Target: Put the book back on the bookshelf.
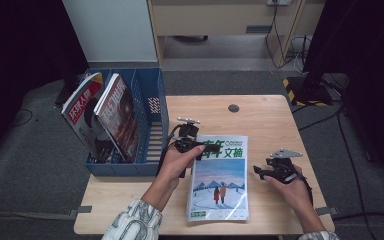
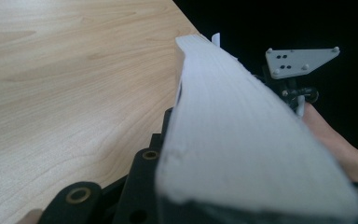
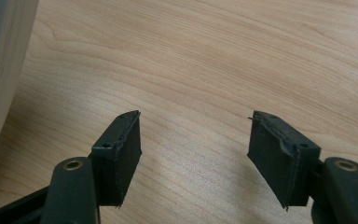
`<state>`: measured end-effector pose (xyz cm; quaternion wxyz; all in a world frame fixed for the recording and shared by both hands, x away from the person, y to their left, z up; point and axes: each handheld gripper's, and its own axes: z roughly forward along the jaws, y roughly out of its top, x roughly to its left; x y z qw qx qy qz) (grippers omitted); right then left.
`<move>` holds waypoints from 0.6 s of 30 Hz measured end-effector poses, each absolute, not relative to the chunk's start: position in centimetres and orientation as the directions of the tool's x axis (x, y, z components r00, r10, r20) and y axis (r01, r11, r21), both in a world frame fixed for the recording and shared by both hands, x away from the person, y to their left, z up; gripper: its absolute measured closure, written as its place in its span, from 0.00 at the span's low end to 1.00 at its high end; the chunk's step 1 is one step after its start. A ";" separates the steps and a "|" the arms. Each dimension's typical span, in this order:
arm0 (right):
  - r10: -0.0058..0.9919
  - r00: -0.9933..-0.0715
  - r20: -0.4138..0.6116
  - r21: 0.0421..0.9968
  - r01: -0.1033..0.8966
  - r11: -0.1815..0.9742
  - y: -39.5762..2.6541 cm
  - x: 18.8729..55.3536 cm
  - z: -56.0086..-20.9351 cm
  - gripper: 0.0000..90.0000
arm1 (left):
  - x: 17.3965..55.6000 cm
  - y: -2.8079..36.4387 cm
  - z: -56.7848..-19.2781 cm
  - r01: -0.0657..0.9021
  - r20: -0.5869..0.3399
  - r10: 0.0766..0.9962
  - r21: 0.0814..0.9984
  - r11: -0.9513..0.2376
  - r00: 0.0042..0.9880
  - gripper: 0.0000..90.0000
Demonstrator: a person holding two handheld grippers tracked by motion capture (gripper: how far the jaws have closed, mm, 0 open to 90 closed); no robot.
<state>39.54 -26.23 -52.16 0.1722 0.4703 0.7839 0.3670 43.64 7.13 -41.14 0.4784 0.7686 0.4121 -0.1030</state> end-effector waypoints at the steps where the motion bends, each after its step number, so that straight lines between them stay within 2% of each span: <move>1: 0.864 -0.498 0.073 0.738 0.610 0.289 -26.2 39.5 -52.2 0.38 | 43.6 7.2 -40.9 0.731 -0.553 0.535 0.654 -0.198 0.639 0.81; 18: 0.866 -0.498 0.049 0.735 0.605 0.306 -26.1 39.5 -52.2 0.38 | 44.0 8.1 -36.9 0.687 -0.526 0.538 0.712 -0.143 0.658 0.81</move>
